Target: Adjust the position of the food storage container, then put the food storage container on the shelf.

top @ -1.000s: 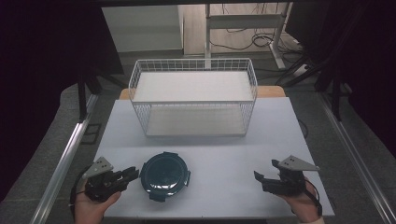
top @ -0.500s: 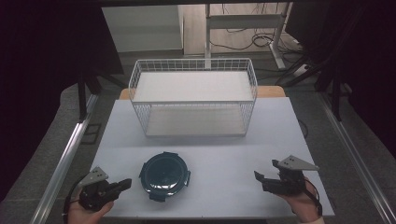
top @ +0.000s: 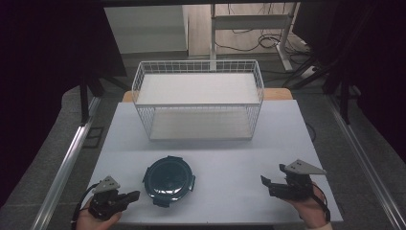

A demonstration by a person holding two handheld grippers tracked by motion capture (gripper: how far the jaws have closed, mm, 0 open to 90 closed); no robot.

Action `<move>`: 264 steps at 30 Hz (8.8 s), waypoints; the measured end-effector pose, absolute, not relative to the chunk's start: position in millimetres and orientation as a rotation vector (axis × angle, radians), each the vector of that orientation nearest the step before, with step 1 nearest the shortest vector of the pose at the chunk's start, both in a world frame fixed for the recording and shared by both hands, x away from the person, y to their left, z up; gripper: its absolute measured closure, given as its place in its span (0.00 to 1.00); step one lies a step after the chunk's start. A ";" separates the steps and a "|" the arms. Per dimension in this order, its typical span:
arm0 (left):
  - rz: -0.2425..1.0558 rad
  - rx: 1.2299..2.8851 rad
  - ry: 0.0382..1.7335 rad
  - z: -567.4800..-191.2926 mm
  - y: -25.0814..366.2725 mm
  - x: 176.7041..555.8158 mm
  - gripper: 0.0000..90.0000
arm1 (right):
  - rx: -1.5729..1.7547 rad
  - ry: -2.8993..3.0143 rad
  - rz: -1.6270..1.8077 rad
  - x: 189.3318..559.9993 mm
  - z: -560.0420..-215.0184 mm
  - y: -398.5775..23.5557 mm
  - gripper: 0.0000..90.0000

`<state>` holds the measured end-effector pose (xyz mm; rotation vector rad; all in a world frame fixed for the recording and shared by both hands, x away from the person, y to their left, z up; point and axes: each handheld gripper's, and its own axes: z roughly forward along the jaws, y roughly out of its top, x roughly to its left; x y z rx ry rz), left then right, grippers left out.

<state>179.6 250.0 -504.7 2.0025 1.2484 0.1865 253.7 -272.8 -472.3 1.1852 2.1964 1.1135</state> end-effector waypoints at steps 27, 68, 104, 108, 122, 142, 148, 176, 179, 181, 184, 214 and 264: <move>0.162 2.052 1.248 -510.7 230.9 195.7 1.00 | 1.216 2.198 1.087 255.8 -475.0 -272.1 0.19; 0.160 2.078 1.197 -504.1 197.8 223.4 1.00 | 1.214 2.209 1.081 257.1 -477.1 -267.9 0.19; 0.138 2.125 1.132 -501.2 155.9 248.0 1.00 | 1.238 2.210 1.101 257.1 -476.8 -268.2 0.19; 0.139 2.123 1.135 -500.9 151.7 250.8 1.00 | 1.233 2.216 1.096 257.4 -477.9 -267.4 0.19; 0.100 2.163 1.081 -503.4 125.7 255.4 1.00 | 1.232 2.220 1.093 257.1 -478.3 -266.9 0.19; 0.157 2.056 1.117 -494.4 161.2 248.8 0.97 | 1.207 2.222 1.094 255.0 -476.4 -267.0 0.19; 0.242 1.910 1.223 -483.1 183.7 247.9 0.53 | 1.191 2.227 1.099 255.2 -475.7 -264.6 0.19; 0.152 1.766 1.236 -464.9 203.2 251.6 0.28 | 1.197 2.236 1.226 249.8 -468.8 -254.8 0.19; 0.154 1.768 1.228 -462.2 201.3 250.9 0.27 | 1.203 2.241 1.243 249.7 -465.9 -251.0 0.19; 0.167 1.773 1.220 -459.4 200.9 249.8 0.27 | 1.196 2.252 1.229 250.0 -463.3 -246.6 0.19; 0.175 1.772 1.211 -455.9 201.1 248.7 0.27 | 1.182 2.261 1.223 249.6 -458.6 -241.3 0.19; -0.098 1.810 1.218 -474.6 154.9 299.8 0.23 | 1.390 2.356 1.268 297.9 -467.1 -172.8 0.14; -0.366 1.719 1.266 -504.4 139.3 299.3 0.42 | 1.901 2.312 1.536 299.5 -503.5 -168.5 0.31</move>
